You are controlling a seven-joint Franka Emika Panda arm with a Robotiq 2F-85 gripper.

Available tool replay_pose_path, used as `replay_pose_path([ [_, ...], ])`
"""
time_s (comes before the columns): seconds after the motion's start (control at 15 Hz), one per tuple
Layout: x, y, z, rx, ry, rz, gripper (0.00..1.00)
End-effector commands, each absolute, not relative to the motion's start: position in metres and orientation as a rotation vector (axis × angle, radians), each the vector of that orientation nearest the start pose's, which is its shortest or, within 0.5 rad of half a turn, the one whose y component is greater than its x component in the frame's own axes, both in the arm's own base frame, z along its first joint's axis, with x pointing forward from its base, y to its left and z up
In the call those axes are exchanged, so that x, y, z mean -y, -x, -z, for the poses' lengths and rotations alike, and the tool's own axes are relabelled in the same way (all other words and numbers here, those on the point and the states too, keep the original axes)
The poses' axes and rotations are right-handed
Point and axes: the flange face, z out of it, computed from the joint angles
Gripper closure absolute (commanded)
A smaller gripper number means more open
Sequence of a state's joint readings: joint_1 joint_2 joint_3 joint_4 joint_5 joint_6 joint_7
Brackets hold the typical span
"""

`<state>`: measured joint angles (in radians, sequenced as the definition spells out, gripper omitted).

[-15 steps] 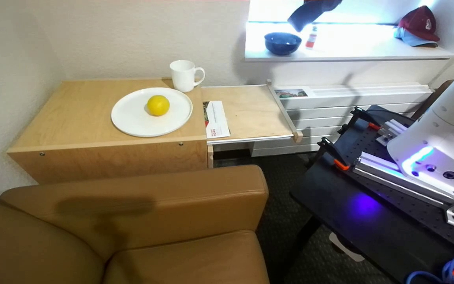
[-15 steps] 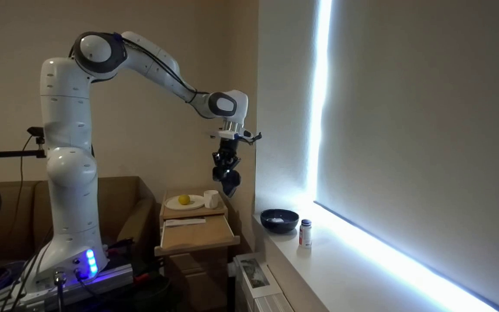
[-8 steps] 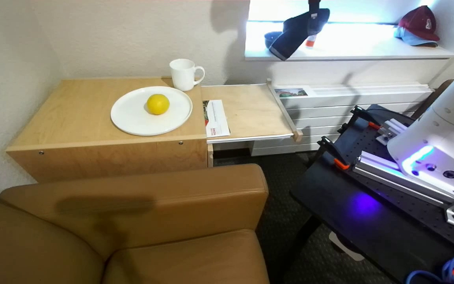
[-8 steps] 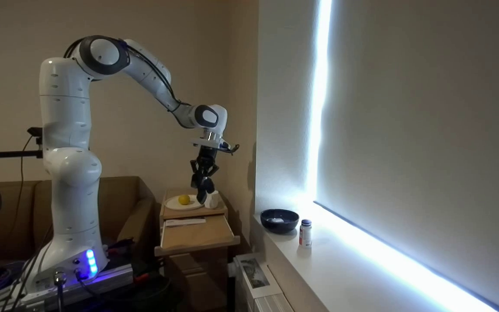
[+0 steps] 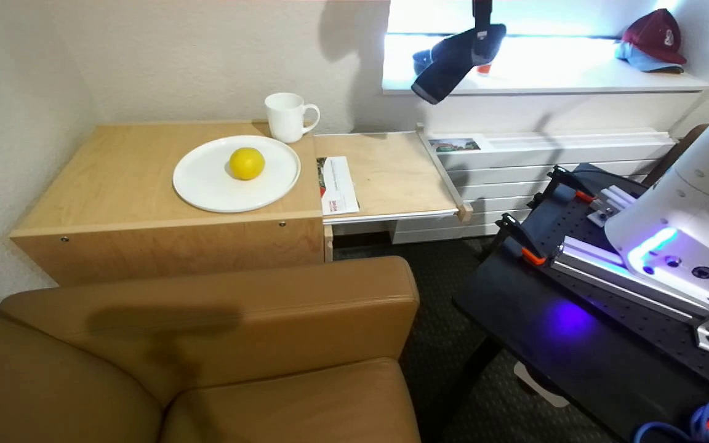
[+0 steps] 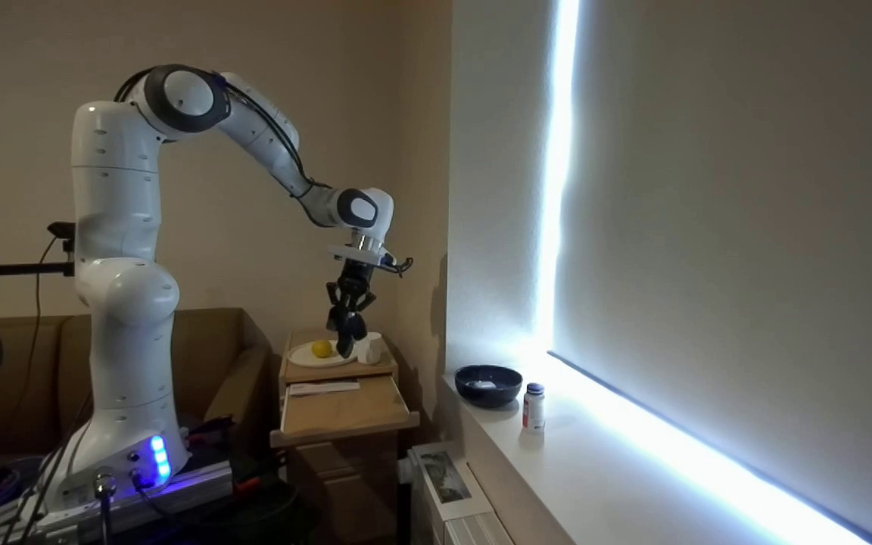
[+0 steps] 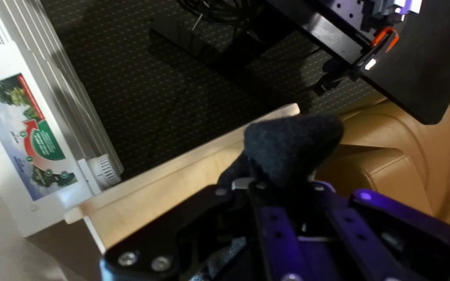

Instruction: Take the sock from the windowsill and put it on the pullout table

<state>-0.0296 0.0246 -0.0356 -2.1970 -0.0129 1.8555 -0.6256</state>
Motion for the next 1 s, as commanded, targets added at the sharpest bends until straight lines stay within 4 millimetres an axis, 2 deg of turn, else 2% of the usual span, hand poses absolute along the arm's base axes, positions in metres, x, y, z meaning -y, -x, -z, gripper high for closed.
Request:
replay_pose_path([
  [0.0, -0.033, -0.489, -0.306, 0.965, 2.820, -0.526, 0.96],
  [0.13, -0.064, -0.485, -0.280, 1.070, 2.855, -0.562, 0.96],
  [0.33, -0.083, -0.485, -0.243, 1.138, 2.971, -0.588, 0.96],
  [0.4, -0.082, -0.487, -0.261, 1.111, 2.919, -0.593, 0.96],
  [0.47, -0.086, -0.485, -0.252, 1.116, 2.926, -0.607, 0.86],
  [0.73, -0.085, -0.487, -0.256, 1.112, 2.930, -0.596, 0.86],
  [0.8, -0.085, -0.488, -0.257, 1.112, 2.931, -0.594, 0.96],
  [0.93, -0.091, -0.491, -0.236, 1.079, 2.915, -0.582, 0.96],
])
